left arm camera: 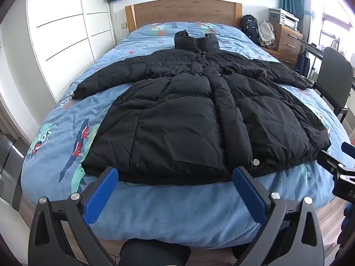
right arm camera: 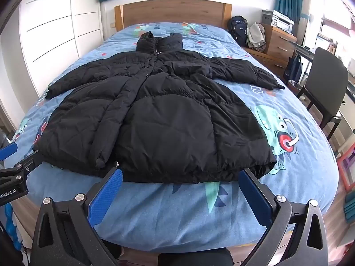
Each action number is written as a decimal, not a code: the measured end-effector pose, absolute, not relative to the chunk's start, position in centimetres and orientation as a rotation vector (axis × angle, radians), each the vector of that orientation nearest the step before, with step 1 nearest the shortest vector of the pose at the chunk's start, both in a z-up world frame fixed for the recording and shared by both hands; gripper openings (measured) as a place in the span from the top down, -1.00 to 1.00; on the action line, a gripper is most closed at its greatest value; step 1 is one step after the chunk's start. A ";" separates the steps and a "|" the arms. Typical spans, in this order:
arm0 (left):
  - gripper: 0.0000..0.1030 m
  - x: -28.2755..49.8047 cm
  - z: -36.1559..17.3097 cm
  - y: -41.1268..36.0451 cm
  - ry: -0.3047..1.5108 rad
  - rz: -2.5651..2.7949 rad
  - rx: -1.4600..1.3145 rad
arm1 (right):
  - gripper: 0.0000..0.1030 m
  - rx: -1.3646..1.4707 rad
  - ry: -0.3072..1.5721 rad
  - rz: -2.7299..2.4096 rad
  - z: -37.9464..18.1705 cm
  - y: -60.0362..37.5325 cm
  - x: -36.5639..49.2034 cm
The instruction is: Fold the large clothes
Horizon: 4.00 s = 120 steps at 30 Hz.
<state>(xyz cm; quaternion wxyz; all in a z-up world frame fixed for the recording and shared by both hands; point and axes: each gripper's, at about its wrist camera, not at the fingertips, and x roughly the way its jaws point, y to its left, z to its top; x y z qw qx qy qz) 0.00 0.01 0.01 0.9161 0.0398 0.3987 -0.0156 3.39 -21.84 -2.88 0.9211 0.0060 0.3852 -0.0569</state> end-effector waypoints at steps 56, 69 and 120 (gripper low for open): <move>-1.00 -0.4 -0.3 1.1 0.829 0.040 0.106 | -0.99 0.032 0.834 -0.152 -3.7 -23.6 3.6; -1.00 -0.2 -0.4 0.7 0.828 0.021 0.116 | -0.99 0.028 0.832 -0.152 -3.4 -23.6 3.8; -1.00 12.1 -1.3 9.0 0.980 0.147 -0.059 | -0.99 0.397 0.675 -0.157 -2.1 -40.7 18.9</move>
